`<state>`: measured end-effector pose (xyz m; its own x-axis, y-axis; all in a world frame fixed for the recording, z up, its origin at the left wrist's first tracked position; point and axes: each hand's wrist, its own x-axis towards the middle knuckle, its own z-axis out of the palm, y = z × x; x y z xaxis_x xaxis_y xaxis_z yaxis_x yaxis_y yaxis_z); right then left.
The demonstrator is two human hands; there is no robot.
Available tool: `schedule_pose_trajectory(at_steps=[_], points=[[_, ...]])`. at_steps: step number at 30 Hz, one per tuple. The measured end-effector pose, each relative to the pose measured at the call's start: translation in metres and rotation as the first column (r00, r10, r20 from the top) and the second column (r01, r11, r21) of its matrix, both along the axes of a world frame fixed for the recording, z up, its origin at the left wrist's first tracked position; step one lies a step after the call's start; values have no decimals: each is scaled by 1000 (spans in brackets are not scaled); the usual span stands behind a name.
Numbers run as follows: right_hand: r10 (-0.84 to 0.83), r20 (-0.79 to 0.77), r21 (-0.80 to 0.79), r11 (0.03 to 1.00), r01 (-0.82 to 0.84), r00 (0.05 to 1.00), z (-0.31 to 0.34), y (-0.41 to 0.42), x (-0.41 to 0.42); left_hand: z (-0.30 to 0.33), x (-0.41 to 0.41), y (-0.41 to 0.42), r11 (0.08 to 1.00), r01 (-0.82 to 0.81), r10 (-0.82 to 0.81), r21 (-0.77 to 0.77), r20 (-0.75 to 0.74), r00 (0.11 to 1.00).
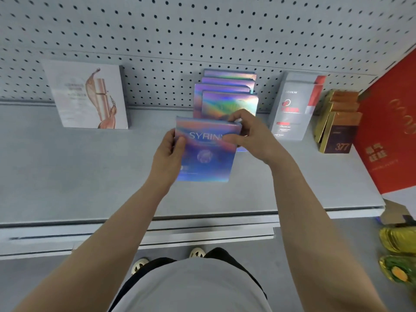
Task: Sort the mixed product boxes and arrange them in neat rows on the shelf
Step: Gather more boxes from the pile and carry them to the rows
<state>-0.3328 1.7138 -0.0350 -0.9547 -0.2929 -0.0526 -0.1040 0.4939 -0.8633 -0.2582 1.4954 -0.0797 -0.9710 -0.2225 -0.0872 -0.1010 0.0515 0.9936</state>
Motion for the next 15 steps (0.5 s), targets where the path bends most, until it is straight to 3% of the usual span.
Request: schedule_pose_trajectory(at_steps=[3, 7, 11, 15], points=[[-56, -101, 80, 995, 64, 993, 3, 11, -9, -10, 2, 7, 991, 126, -123, -46, 59, 991], [-100, -271, 160, 976, 147, 957, 9, 4, -18, -22, 7, 17, 977, 164, -140, -134, 173, 975], [-42, -408, 279, 946, 168, 912, -10, -4, -21, -15, 5, 20, 974, 165, -143, -155, 146, 979], [-82, -525, 345, 890, 299, 847, -27, -10, -21, -13, 2, 24, 964, 175, -149, -201, 138, 979]])
